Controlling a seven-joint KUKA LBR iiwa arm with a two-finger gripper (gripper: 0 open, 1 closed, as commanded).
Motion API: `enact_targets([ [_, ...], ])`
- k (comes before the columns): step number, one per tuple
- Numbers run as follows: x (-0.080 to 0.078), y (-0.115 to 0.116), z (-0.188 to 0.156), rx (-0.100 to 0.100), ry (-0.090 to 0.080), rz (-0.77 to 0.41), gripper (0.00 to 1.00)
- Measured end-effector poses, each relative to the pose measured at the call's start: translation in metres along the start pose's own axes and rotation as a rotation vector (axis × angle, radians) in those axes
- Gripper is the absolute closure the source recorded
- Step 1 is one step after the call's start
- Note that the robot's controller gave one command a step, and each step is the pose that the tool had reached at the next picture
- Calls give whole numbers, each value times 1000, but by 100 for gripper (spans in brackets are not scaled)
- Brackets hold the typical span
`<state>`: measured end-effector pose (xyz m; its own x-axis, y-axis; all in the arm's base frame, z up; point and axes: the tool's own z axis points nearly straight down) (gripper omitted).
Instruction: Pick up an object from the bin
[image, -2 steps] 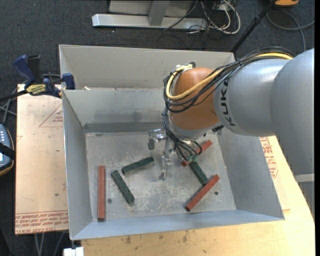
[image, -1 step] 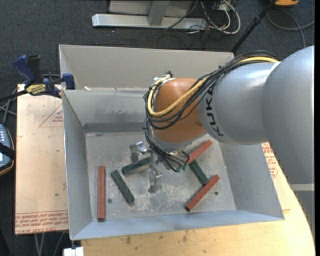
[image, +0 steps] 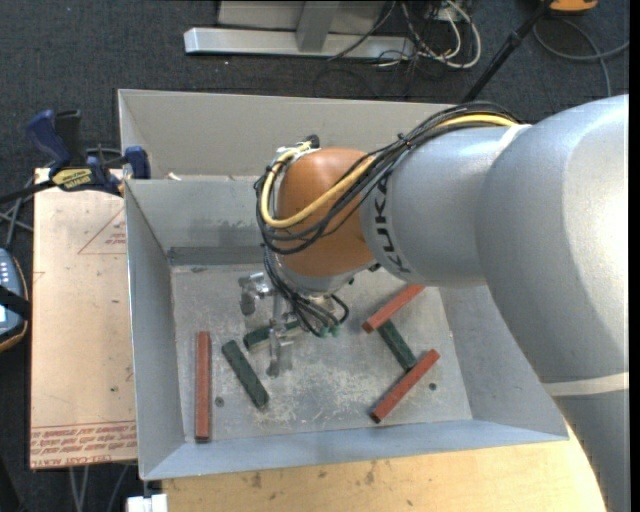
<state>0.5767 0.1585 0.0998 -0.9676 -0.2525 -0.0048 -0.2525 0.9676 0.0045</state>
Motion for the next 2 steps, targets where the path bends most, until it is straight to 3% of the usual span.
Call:
enact_targets([
  [1, -12, -28, 29, 2, 3, -300, 100],
  [2, -12, -28, 29, 2, 3, -300, 100],
])
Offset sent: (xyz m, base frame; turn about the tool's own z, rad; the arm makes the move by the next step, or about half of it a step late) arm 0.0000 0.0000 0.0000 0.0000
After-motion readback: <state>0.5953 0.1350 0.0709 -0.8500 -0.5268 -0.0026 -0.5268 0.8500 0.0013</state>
